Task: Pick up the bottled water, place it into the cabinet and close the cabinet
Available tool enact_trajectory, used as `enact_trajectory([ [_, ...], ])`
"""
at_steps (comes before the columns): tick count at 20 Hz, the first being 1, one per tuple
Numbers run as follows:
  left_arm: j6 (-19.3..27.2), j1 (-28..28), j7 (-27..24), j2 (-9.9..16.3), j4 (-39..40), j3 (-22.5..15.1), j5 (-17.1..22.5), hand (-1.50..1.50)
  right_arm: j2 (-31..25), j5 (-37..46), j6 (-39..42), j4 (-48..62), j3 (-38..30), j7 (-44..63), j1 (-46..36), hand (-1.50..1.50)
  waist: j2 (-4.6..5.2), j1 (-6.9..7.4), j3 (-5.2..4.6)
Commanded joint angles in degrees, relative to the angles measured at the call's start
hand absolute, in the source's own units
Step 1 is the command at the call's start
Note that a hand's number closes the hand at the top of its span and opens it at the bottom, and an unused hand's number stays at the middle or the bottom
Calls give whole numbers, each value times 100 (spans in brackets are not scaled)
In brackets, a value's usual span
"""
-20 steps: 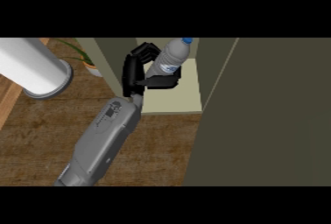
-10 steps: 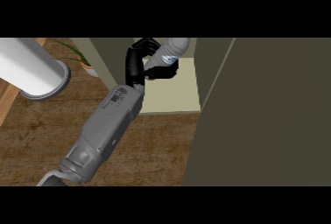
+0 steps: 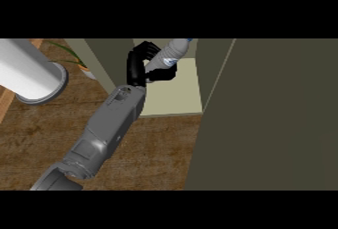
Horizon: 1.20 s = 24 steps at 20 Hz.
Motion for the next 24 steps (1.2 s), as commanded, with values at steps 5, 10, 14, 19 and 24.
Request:
enact_trajectory([
  [5, 98, -305, -374, -21, 801, 325, 87, 150, -61, 60, 108, -349, 25, 153, -52, -150, 45, -73, -3],
  [10, 486, -303, -610, -19, 1126, 289, -126, -150, -215, 56, 90, -483, 118, 92, 126, -150, 57, -143, -3],
  [14, 464, -313, -413, 181, 1523, 44, -427, -150, -239, 24, 95, -368, 219, -235, 248, -150, 52, -143, 1],
  [19, 727, -506, -264, 135, 1637, 31, -492, -150, -291, -167, 149, -401, -2, -118, 124, -150, 98, -188, -3],
  [24, 854, -457, -317, 68, 1584, 104, -471, -150, -218, -273, 155, -305, -162, -234, 0, -150, 82, -105, -1],
])
